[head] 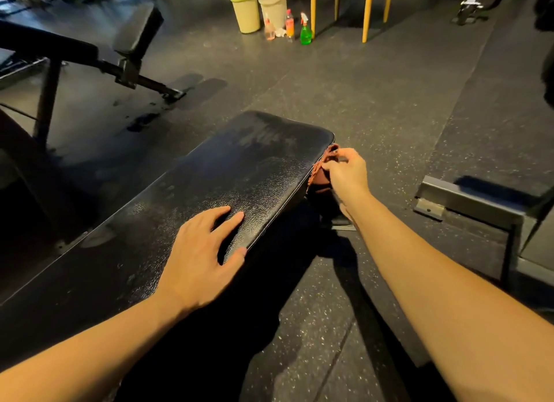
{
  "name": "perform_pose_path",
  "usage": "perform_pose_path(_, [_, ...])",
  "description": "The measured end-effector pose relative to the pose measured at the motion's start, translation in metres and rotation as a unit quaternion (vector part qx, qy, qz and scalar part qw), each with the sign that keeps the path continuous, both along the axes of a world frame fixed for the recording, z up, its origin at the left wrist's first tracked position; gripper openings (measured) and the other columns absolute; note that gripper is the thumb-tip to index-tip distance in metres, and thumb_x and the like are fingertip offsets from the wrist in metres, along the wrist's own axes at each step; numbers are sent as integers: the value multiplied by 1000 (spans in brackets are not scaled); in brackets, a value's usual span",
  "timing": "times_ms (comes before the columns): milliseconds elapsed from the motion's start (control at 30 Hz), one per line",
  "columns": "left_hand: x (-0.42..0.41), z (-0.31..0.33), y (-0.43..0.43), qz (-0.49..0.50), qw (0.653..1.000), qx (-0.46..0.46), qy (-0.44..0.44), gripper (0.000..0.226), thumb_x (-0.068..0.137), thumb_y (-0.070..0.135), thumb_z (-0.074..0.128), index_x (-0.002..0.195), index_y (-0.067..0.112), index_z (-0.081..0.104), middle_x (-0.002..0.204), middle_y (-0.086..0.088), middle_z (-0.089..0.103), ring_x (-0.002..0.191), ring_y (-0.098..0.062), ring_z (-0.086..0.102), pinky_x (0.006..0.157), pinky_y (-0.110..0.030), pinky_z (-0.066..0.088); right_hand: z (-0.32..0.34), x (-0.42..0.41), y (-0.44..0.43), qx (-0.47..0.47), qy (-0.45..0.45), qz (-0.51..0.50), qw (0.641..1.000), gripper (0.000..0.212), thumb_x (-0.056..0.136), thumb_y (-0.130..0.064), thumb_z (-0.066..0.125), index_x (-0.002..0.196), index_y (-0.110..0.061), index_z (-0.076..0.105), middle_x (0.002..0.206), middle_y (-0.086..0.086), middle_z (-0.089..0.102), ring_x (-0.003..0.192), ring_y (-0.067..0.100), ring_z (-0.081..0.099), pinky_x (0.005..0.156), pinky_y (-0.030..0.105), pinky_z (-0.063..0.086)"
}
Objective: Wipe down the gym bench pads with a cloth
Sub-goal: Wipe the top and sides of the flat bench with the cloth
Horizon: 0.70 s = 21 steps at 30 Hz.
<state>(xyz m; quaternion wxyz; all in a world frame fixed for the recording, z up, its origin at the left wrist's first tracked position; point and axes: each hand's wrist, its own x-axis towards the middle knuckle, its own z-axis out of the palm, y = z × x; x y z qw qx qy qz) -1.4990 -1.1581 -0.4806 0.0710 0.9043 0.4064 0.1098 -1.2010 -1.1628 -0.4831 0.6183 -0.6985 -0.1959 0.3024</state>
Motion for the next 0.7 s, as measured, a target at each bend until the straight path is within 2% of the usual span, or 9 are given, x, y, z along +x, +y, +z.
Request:
perform_pose_path(100, [0,-1,-1,5,1000,1,-2,64,91,57,46,151,35,47,155,7,43,144,-17,36,121,-44,27,-5,-19,-21,8,-39,84,996,24,90,7,59,102,-13,63,84,-2,66,71,1,63,59,10,46])
perform_pose_path(267, [0,0,0,6,1000,0,6,64,92,58,45,152,35,46,156,7,43,145,-17,36,121,-43,26,-2,-56,-45,18,-100,236,966,28,80,12,64,94,-13,69,79,-2,64,72,10,57,73,20,47])
perform_pose_path(367, [-1,0,0,-2,1000,1,10,66,91,58,45,152,34,46,156,6,43,145,-18,37,120,-40,25,-2,-78,-58,-12,-93,365,926,35,75,5,67,76,-29,65,68,-9,60,67,10,54,71,30,45])
perform_pose_path(400, [0,0,0,-7,1000,3,7,66,91,58,44,152,33,47,156,5,43,145,-18,37,120,-40,25,-1,-75,-58,-20,-92,338,937,33,75,3,67,70,-29,62,62,-13,57,62,8,52,69,30,43])
perform_pose_path(467, [0,0,1,-8,1000,0,2,66,90,59,44,151,32,48,156,5,44,144,-18,38,120,-41,26,-7,-53,-49,-21,-76,185,980,25,75,-1,65,66,-25,60,62,-11,62,64,9,58,71,32,47])
perform_pose_path(500, [0,1,2,-5,1000,0,1,66,91,59,45,151,33,48,155,5,44,144,-18,38,120,-42,27,-10,-38,-42,-23,-52,118,991,21,76,-3,65,70,-23,62,71,-6,67,74,16,65,76,35,53])
perform_pose_path(600, [2,1,-1,-2,1000,2,-2,65,90,57,48,150,31,50,153,3,47,142,-19,40,119,-46,32,-19,-6,-18,-30,27,43,998,20,84,0,69,99,-13,66,100,11,72,98,31,70,89,42,58])
perform_pose_path(633, [2,2,-3,2,1000,-1,-4,65,89,56,49,149,30,52,151,2,48,141,-20,41,118,-47,34,-21,1,-11,-21,40,24,999,20,87,0,68,103,-12,65,98,10,70,97,28,69,84,37,58])
perform_pose_path(700, [4,5,-3,8,1000,3,4,64,87,56,49,145,28,57,145,0,53,136,-22,46,114,-45,37,-14,4,-3,-10,14,-11,1000,16,92,2,61,102,-12,60,83,2,63,81,15,65,63,18,50])
